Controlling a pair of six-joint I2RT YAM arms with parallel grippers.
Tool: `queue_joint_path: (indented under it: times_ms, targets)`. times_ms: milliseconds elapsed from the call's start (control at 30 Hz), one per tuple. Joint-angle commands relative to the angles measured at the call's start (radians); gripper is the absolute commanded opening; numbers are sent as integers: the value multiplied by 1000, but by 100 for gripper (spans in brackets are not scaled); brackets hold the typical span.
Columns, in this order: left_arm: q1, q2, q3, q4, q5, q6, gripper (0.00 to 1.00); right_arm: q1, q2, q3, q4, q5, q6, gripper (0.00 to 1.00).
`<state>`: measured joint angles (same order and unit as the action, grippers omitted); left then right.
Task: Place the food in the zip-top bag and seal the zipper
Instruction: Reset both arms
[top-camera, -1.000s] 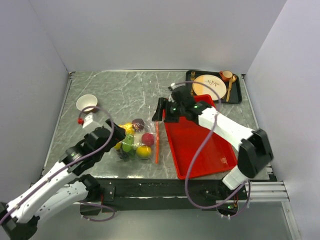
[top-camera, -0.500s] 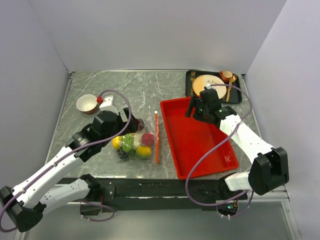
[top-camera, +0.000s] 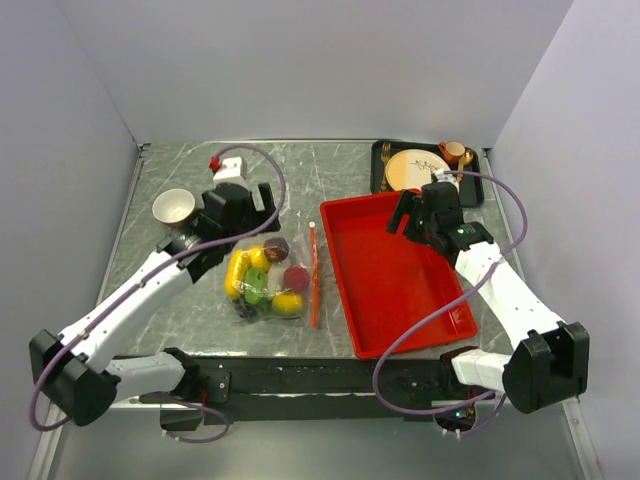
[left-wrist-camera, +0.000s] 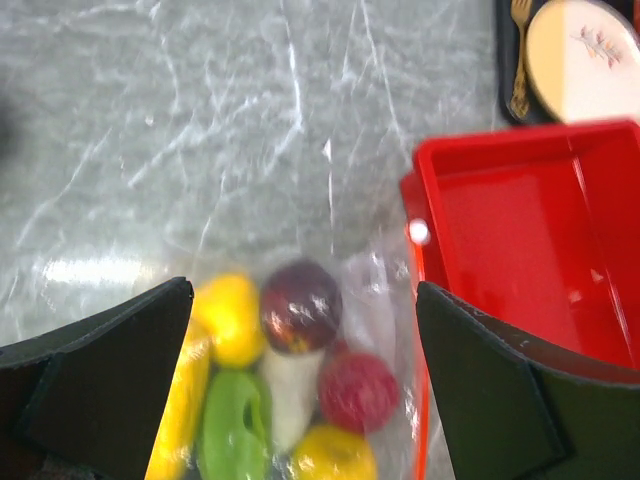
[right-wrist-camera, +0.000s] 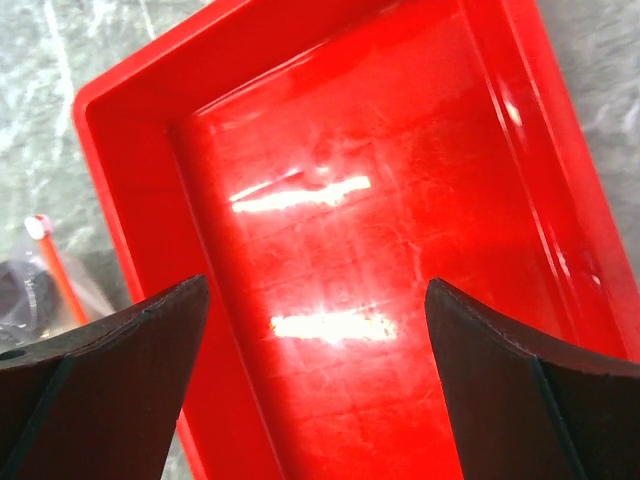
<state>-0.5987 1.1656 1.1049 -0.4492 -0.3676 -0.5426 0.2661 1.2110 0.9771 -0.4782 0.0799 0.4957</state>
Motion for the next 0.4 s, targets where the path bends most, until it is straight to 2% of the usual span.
queue_joint_path:
  times_ms: [0, 67, 133, 267, 367]
  targets:
    - [210, -27, -8, 215, 238, 90, 99, -56, -37, -18, 88, -140, -2, 96]
    - [357, -46, -40, 253, 359, 76, 99, -56, -48, -9, 92, -91, -11, 96]
    - [421, -43, -48, 265, 391, 91, 99, -56, -47, -5, 96, -81, -17, 96]
    - [433, -38, -51, 224, 227, 132, 99, -56, -42, -17, 122, -29, -32, 96]
    - [433, -112, -130, 308, 203, 126, 99, -56, -30, -35, 148, 3, -29, 96]
